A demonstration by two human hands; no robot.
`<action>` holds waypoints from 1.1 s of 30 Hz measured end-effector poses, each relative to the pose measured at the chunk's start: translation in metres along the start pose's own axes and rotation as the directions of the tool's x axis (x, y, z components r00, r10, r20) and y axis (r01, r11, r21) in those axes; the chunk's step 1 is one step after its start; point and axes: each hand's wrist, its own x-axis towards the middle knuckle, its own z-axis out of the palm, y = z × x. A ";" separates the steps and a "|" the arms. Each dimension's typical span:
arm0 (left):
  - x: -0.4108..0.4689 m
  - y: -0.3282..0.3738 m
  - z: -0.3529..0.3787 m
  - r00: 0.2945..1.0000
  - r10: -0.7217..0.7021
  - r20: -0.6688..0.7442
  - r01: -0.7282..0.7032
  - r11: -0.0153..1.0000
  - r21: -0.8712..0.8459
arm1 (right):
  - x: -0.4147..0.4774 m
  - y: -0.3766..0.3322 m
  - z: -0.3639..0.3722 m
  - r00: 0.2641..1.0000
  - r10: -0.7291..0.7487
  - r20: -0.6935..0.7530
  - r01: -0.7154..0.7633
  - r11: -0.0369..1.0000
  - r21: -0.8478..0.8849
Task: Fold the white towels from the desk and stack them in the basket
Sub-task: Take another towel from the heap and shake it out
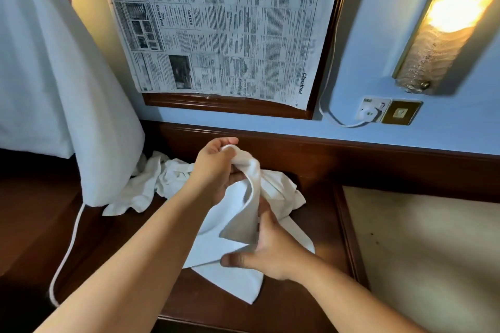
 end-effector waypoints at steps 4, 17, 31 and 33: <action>0.000 0.000 -0.007 0.991 0.000 0.131 -0.001 1.000 0.009 | 0.009 -0.006 0.009 0.905 0.067 -0.421 -0.036 0.996 0.080; -0.027 -0.122 -0.063 0.834 0.063 0.548 -0.440 0.675 0.593 | -0.006 -0.015 -0.035 0.729 0.293 -0.619 0.071 0.867 0.494; -0.003 -0.109 -0.124 0.848 0.497 0.183 -0.467 0.537 0.702 | -0.006 0.008 -0.032 0.698 0.627 -0.346 -0.045 0.521 0.853; -0.011 -0.079 -0.114 0.778 0.491 0.392 -0.618 0.490 0.615 | -0.005 0.009 -0.020 0.742 0.519 -0.424 -0.247 0.800 0.547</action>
